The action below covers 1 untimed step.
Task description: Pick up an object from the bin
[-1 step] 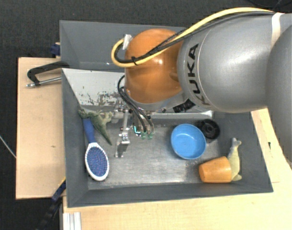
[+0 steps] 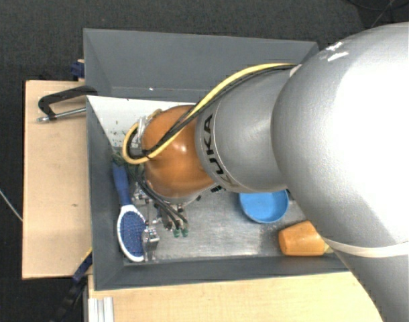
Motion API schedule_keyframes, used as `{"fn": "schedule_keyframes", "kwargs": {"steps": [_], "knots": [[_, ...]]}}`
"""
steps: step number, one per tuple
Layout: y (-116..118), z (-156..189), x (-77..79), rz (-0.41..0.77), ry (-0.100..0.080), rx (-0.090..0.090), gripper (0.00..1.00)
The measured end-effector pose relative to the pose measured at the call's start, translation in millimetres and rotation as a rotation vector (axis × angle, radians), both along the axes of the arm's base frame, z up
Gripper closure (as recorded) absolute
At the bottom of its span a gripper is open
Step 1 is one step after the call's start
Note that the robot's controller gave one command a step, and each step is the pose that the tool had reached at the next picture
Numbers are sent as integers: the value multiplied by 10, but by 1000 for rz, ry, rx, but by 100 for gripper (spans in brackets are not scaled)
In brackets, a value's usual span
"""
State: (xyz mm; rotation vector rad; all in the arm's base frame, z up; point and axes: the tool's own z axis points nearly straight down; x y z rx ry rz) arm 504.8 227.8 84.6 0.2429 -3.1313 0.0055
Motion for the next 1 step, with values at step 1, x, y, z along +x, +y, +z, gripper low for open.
{"fn": "schedule_keyframes", "kwargs": {"steps": [1], "knots": [[-15,17,6,-4,-1,0,100]]}}
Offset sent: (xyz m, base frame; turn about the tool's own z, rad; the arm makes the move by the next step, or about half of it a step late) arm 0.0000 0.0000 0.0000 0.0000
